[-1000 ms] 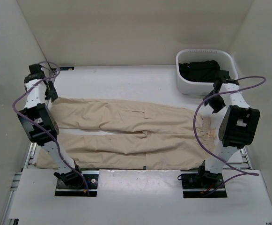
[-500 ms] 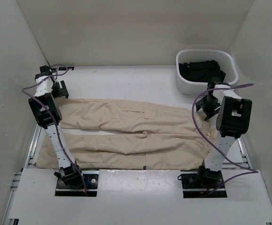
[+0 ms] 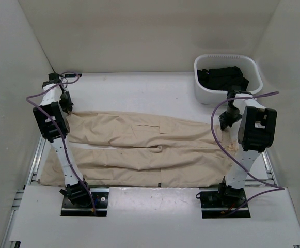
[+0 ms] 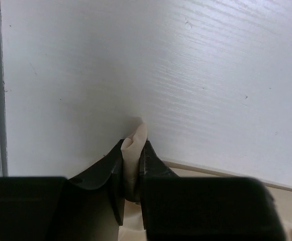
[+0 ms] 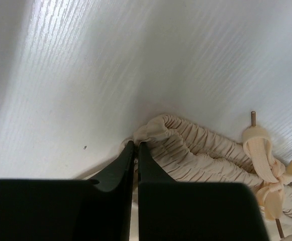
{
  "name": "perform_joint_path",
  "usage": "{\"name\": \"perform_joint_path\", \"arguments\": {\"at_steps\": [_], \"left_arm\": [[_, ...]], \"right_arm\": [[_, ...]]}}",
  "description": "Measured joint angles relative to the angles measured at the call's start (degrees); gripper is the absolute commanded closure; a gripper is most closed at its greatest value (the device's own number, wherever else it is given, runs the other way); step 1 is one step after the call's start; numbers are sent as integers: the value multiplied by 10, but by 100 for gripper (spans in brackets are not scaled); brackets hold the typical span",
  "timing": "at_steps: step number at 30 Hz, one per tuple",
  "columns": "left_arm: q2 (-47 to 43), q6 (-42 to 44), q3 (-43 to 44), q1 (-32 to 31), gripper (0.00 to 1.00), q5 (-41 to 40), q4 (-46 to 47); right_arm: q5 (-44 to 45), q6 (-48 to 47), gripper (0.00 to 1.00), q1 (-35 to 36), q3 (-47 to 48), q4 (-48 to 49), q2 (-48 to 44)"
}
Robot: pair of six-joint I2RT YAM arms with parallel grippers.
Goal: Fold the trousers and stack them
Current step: Fold the trousers
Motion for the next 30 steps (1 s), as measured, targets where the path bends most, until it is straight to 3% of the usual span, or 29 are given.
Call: {"name": "perform_joint_path", "arguments": {"at_steps": [7,12,17,22,26,30], "left_arm": [[-21,-2,0,-4,86,-55,-19],[-141,-3,-10,-5,86,-83,-20],[-432,-3,-181,0,86,-104,47],[-660,-2,-398,26,86,-115,92],[-707,-2,-575,46,86,-126,100],[-700,-2,-646,68,86,-127,91]], "right_arm": [[-2,-19,100,2,-5,-3,-28],[9,-43,100,11,-38,-12,-179],[34,-58,100,6,-125,-11,-399],[44,-64,100,-17,-273,-14,-521],[41,-58,100,-24,-378,-21,-578],[41,-52,100,-34,-419,-26,-635]]}}
